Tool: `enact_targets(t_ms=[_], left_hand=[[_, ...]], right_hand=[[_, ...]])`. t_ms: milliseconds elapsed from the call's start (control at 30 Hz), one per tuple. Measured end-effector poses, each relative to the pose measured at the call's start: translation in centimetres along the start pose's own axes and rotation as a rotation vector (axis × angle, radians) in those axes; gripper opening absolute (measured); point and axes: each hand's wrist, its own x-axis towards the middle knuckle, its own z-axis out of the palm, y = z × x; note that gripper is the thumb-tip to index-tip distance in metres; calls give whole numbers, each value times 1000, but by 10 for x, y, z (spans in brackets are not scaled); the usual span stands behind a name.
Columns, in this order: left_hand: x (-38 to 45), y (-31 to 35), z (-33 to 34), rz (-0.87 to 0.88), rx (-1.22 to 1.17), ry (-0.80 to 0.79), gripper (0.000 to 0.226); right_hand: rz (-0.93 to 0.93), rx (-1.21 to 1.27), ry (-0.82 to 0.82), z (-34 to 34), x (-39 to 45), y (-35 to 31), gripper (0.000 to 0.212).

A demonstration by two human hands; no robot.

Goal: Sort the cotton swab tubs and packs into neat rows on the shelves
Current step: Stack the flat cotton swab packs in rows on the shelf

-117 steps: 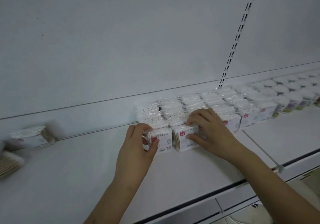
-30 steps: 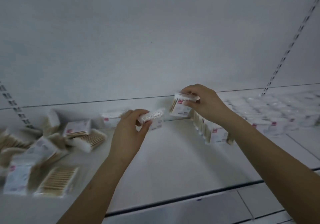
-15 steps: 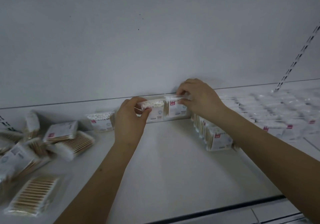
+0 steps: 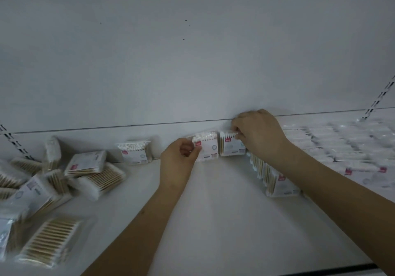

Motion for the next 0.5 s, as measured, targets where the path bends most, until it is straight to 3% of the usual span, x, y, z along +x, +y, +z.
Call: enact_targets(t_ms=[200, 300, 400, 500], left_hand=[[-3, -3, 5, 24, 3, -42, 17], [0, 2, -7, -75, 78, -154, 44], [-1, 15, -33, -137, 262, -228, 69], [-14, 25, -65, 20, 379, -137, 51]], right_hand=[[30, -48, -117, -5, -2, -6, 17], [67, -58, -123, -24, 2, -13, 25], [128, 79, 59, -55, 11, -34, 33], [119, 368, 289, -79, 24, -67, 35]])
